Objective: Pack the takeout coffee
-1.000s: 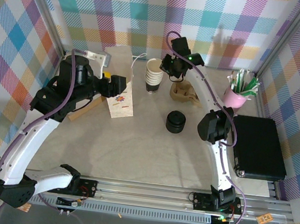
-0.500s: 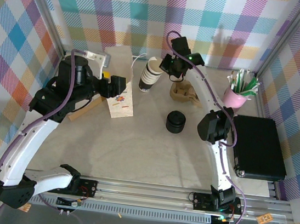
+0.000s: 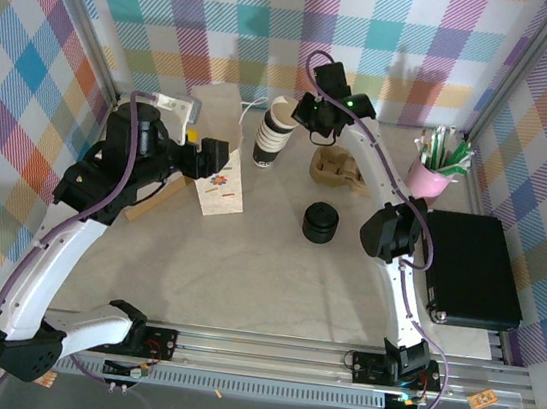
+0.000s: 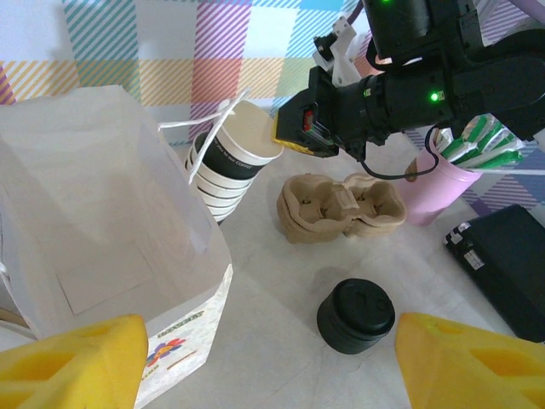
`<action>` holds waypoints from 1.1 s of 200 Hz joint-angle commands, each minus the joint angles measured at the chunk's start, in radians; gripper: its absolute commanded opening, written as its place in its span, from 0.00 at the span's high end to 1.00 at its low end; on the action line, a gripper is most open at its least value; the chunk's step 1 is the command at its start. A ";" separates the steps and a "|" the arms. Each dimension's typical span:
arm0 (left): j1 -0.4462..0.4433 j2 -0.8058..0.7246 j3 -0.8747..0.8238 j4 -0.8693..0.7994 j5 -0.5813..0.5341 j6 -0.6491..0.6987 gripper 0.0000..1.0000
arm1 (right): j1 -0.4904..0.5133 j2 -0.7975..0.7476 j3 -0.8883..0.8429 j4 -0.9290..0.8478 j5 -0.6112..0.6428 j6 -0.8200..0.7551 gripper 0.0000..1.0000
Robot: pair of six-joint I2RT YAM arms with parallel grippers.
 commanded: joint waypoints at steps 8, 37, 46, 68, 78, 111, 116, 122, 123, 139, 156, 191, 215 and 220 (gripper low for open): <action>-0.005 -0.023 -0.020 0.039 -0.016 0.015 0.24 | 0.007 -0.046 0.042 0.013 0.013 -0.009 1.00; -0.006 -0.023 -0.023 0.047 -0.016 0.016 0.24 | 0.007 -0.078 0.045 0.041 0.020 -0.021 1.00; -0.005 -0.023 -0.024 0.047 -0.016 0.016 0.24 | 0.007 -0.086 0.047 0.047 0.023 -0.024 1.00; -0.004 -0.023 -0.027 0.052 -0.016 0.015 0.24 | 0.007 -0.104 0.047 0.057 0.027 -0.024 1.00; -0.006 -0.022 -0.027 0.055 -0.016 0.015 0.24 | 0.007 -0.112 0.048 0.059 0.027 -0.024 1.00; -0.006 -0.027 -0.032 0.065 -0.012 0.006 0.24 | 0.007 -0.137 0.047 0.064 0.031 -0.026 1.00; -0.005 -0.026 -0.033 0.065 -0.011 0.006 0.24 | 0.007 -0.141 0.047 0.064 0.031 -0.027 1.00; -0.005 -0.028 -0.033 0.066 -0.011 0.005 0.24 | 0.007 -0.146 0.047 0.064 0.032 -0.028 1.00; -0.005 -0.027 -0.033 0.065 -0.011 0.004 0.24 | 0.007 -0.147 0.047 0.064 0.032 -0.028 1.00; -0.007 -0.029 -0.034 0.065 -0.008 0.001 0.24 | 0.007 -0.158 0.047 0.065 0.032 -0.032 1.00; -0.005 -0.029 -0.035 0.067 -0.004 -0.005 0.24 | 0.007 -0.173 0.048 0.064 0.029 -0.035 1.00; -0.005 -0.020 -0.034 0.067 -0.001 -0.036 0.26 | 0.007 -0.213 0.048 0.021 0.027 -0.055 1.00; -0.005 -0.003 -0.018 0.050 0.002 -0.068 0.28 | 0.006 -0.257 0.047 -0.046 0.033 -0.075 1.00; -0.004 0.002 -0.011 0.042 0.007 -0.072 0.28 | 0.007 -0.267 0.046 -0.058 0.030 -0.080 1.00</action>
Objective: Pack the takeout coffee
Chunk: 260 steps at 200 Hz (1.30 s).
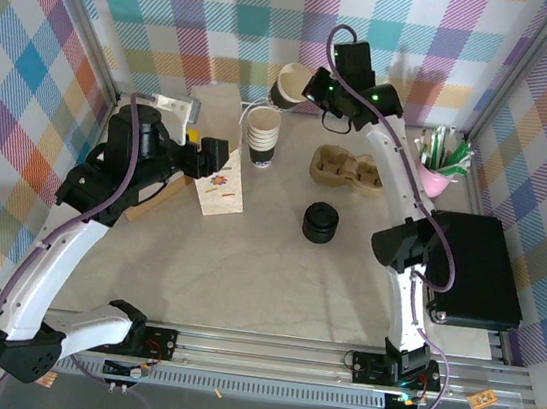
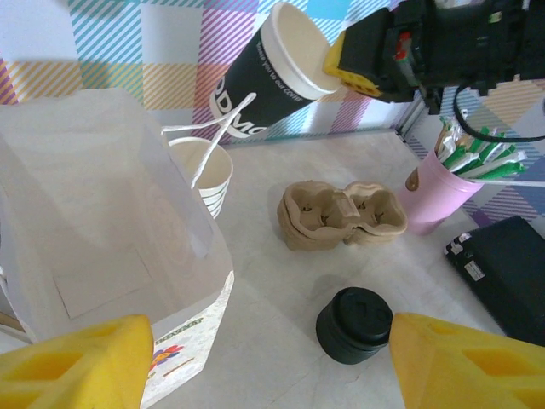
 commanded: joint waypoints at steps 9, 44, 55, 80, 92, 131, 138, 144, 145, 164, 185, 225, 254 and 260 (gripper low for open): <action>-0.005 0.024 0.033 -0.007 0.025 -0.046 0.29 | 0.007 -0.109 0.025 -0.100 0.007 -0.053 1.00; -0.006 0.063 0.088 -0.054 0.057 -0.083 0.29 | 0.008 -0.226 -0.061 -0.224 -0.042 -0.104 1.00; -0.008 0.077 0.098 -0.065 0.062 -0.105 0.29 | 0.007 -0.278 -0.129 -0.247 -0.058 -0.127 1.00; -0.058 0.146 0.161 -0.113 0.066 -0.148 0.29 | 0.009 -0.406 -0.309 -0.282 -0.077 -0.187 1.00; -0.140 0.196 0.215 -0.153 0.066 -0.108 0.27 | 0.010 -0.471 -0.402 -0.288 -0.086 -0.215 1.00; -0.350 0.310 0.311 -0.258 -0.090 -0.185 0.28 | 0.015 -0.714 -0.752 -0.278 -0.124 -0.251 1.00; -0.354 0.287 0.249 -0.211 -0.090 -0.222 0.31 | 0.016 -0.773 -0.850 -0.244 -0.126 -0.252 1.00; -0.354 0.262 0.188 -0.165 -0.092 -0.256 0.31 | 0.016 -0.823 -0.938 -0.207 -0.130 -0.252 1.00; -0.355 0.259 0.177 -0.158 -0.093 -0.261 0.31 | 0.017 -0.833 -0.952 -0.200 -0.130 -0.251 1.00; -0.356 0.191 0.025 -0.070 -0.136 -0.374 0.34 | 0.018 -0.954 -1.147 -0.146 -0.124 -0.247 1.00; -0.361 0.165 -0.039 -0.067 -0.140 -0.420 0.35 | 0.029 -1.009 -1.250 -0.148 -0.143 -0.267 1.00; -0.388 0.164 -0.078 -0.170 -0.218 -0.439 0.36 | 0.109 -1.015 -1.389 -0.074 -0.110 -0.317 1.00; -0.389 0.149 -0.124 -0.185 -0.228 -0.442 0.36 | 0.186 -0.970 -1.420 0.027 -0.053 -0.358 1.00; -0.389 0.149 -0.129 -0.184 -0.225 -0.441 0.36 | 0.198 -0.958 -1.428 0.057 -0.052 -0.365 1.00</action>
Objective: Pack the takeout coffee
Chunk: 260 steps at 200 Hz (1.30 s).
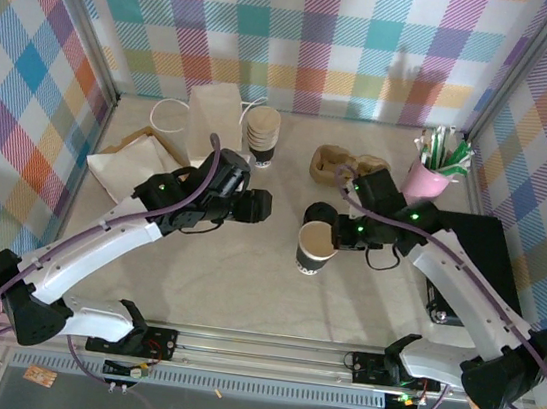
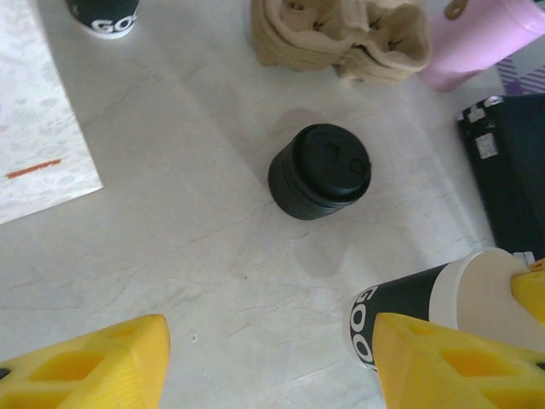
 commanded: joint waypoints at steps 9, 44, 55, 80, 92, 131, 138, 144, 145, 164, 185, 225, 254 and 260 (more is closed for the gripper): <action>-0.013 -0.023 -0.038 -0.042 -0.029 -0.025 0.36 | 0.057 0.047 -0.034 0.177 0.028 -0.061 1.00; -0.013 -0.026 -0.057 -0.050 -0.023 -0.026 0.36 | 0.092 0.135 -0.036 0.259 0.039 -0.086 1.00; -0.014 -0.033 -0.072 -0.047 -0.032 -0.033 0.37 | 0.102 0.157 -0.031 0.270 0.048 -0.100 1.00; -0.013 -0.059 -0.112 -0.036 -0.048 -0.059 0.37 | 0.115 0.202 -0.022 0.290 0.064 -0.115 1.00; -0.014 -0.075 -0.134 -0.030 -0.057 -0.070 0.38 | 0.119 0.221 -0.022 0.302 0.064 -0.116 1.00; -0.013 -0.124 -0.178 -0.039 -0.101 -0.098 0.38 | 0.140 0.284 -0.025 0.343 0.038 -0.121 1.00; -0.014 -0.131 -0.184 -0.042 -0.105 -0.100 0.38 | 0.147 0.296 -0.023 0.349 0.033 -0.122 1.00; -0.013 -0.137 -0.188 -0.046 -0.111 -0.104 0.38 | 0.155 0.305 -0.022 0.354 0.030 -0.125 1.00; -0.013 -0.139 -0.188 -0.047 -0.111 -0.104 0.38 | 0.156 0.306 -0.021 0.355 0.030 -0.125 1.00; -0.013 -0.150 -0.196 -0.065 -0.116 -0.109 0.38 | 0.173 0.337 -0.012 0.371 0.019 -0.132 1.00; -0.013 -0.156 -0.201 -0.087 -0.123 -0.109 0.39 | 0.188 0.372 0.002 0.379 0.017 -0.145 1.00; -0.013 -0.180 -0.229 -0.098 -0.144 -0.115 0.39 | 0.209 0.416 0.024 0.379 0.015 -0.171 0.97; -0.013 -0.208 -0.255 -0.074 -0.149 -0.123 0.39 | 0.216 0.426 0.033 0.373 0.024 -0.177 0.93; -0.013 -0.211 -0.257 -0.073 -0.153 -0.123 0.39 | 0.218 0.426 0.035 0.372 0.026 -0.180 0.92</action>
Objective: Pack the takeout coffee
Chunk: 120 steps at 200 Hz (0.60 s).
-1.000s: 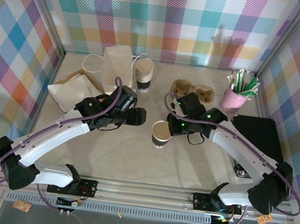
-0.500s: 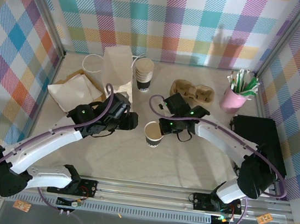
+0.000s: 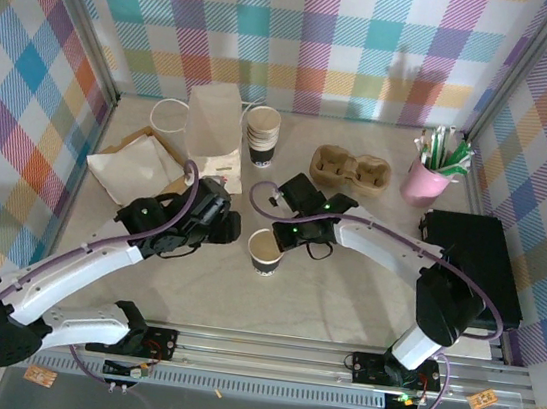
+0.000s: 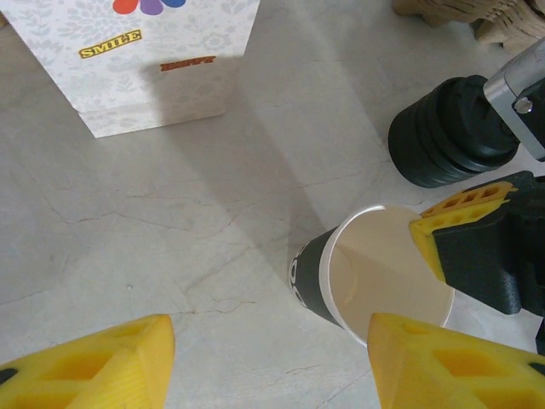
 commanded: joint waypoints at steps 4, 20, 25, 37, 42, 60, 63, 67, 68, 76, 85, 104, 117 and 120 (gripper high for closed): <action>-0.013 -0.036 -0.018 -0.002 -0.026 -0.022 0.39 | 0.013 0.012 0.033 -0.004 -0.003 -0.025 0.91; -0.013 -0.041 -0.020 -0.005 -0.034 -0.021 0.39 | 0.016 0.008 0.036 -0.005 -0.002 -0.026 0.86; -0.013 -0.041 -0.019 -0.006 -0.035 -0.020 0.39 | 0.017 0.008 0.038 -0.006 -0.003 -0.026 0.85; -0.013 -0.044 -0.020 -0.007 -0.036 -0.017 0.38 | 0.019 0.006 0.044 -0.012 -0.001 -0.027 0.80; -0.013 -0.044 -0.020 -0.007 -0.039 -0.016 0.38 | 0.020 0.006 0.046 -0.016 -0.004 -0.026 0.79; -0.013 -0.042 -0.020 -0.011 -0.041 -0.011 0.38 | 0.020 0.006 0.058 -0.031 -0.004 -0.026 0.74; -0.013 -0.043 -0.020 -0.010 -0.041 -0.009 0.38 | 0.021 0.005 0.060 -0.033 -0.003 -0.026 0.73; -0.013 -0.043 -0.020 -0.010 -0.042 -0.007 0.38 | 0.021 0.005 0.062 -0.038 -0.004 -0.027 0.72; -0.013 -0.043 -0.020 -0.010 -0.042 -0.008 0.38 | 0.020 0.006 0.062 -0.037 -0.003 -0.027 0.72; -0.013 -0.040 -0.020 -0.010 -0.041 -0.005 0.38 | 0.021 0.000 0.065 -0.042 -0.003 -0.026 0.70; -0.013 -0.040 -0.017 -0.008 -0.040 -0.002 0.38 | 0.020 -0.005 0.072 -0.052 -0.002 -0.025 0.69; -0.013 -0.034 -0.006 -0.007 -0.041 0.019 0.38 | 0.021 -0.024 0.086 -0.083 0.009 -0.022 0.64; -0.013 -0.028 0.009 -0.007 -0.046 0.040 0.38 | 0.020 -0.045 0.097 -0.109 0.023 -0.017 0.61; -0.013 -0.027 0.013 -0.007 -0.047 0.047 0.38 | 0.020 -0.052 0.099 -0.114 0.028 -0.016 0.61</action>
